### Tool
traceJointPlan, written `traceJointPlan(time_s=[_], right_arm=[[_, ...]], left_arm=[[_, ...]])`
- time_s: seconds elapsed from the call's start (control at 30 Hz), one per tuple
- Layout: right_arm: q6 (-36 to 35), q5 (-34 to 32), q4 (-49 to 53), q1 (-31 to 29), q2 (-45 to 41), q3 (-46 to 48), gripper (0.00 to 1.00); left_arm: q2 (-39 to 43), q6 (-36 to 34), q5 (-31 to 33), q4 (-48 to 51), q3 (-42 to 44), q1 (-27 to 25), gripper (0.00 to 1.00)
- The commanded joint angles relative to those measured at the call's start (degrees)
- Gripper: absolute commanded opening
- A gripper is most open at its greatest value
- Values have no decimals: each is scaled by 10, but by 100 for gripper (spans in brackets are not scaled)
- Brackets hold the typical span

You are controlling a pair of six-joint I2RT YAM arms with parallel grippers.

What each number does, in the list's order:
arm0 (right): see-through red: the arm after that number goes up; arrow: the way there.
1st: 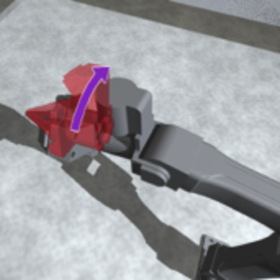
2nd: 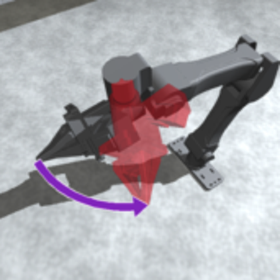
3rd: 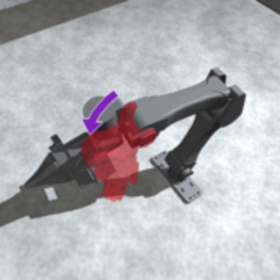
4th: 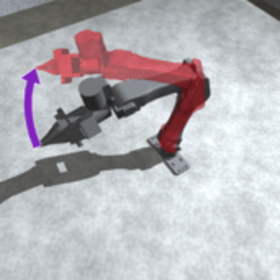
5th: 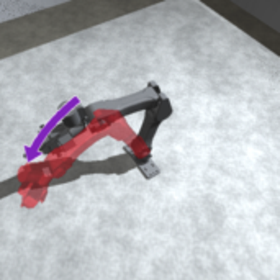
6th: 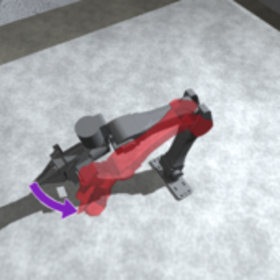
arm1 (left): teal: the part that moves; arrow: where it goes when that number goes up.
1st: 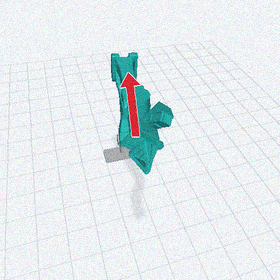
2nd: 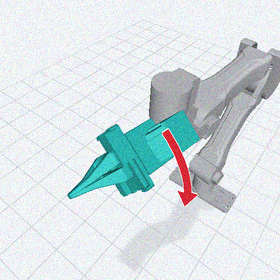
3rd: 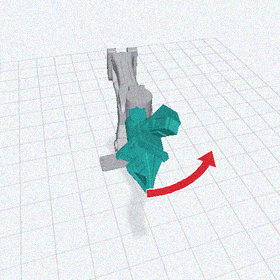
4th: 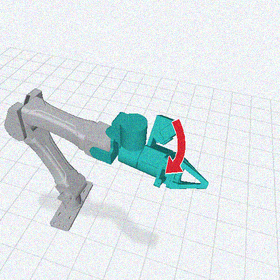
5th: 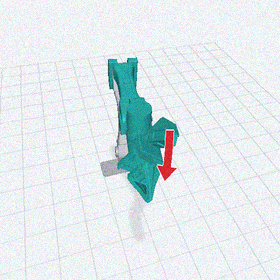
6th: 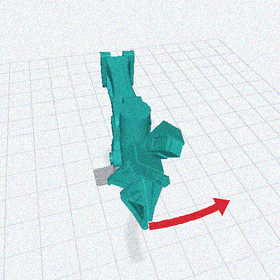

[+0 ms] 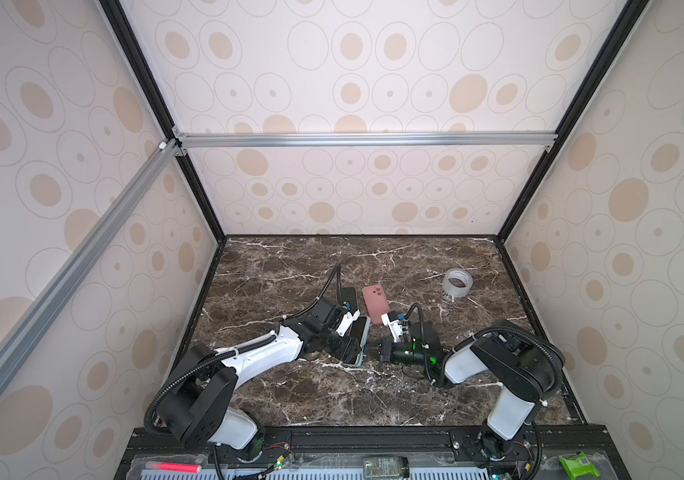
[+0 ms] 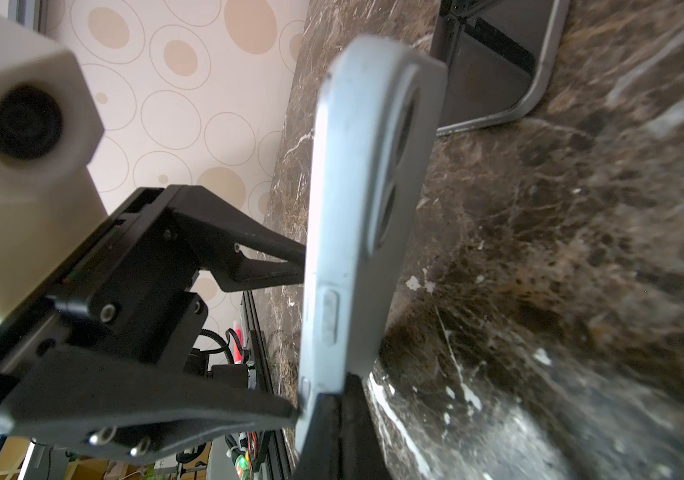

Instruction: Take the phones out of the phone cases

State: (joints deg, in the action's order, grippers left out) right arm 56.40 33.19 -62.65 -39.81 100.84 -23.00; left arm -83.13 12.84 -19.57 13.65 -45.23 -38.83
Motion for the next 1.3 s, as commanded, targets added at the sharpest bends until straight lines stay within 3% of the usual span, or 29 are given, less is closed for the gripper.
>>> traceJointPlan(time_s=[0.0,0.4,0.83,1.27], right_arm=[[8,11,-58,-4,1,2,0],[8,10,-60,-6,4,2,0],[8,8,-61,-6,6,4,0],[9,10,-62,-6,12,5,0]], left_arm=[[5,-1,13,23,4,-6,63],[15,25,-35,-22,37,-23,68],[10,1,67,38,8,-25,61],[13,-4,110,51,-13,-24,56]])
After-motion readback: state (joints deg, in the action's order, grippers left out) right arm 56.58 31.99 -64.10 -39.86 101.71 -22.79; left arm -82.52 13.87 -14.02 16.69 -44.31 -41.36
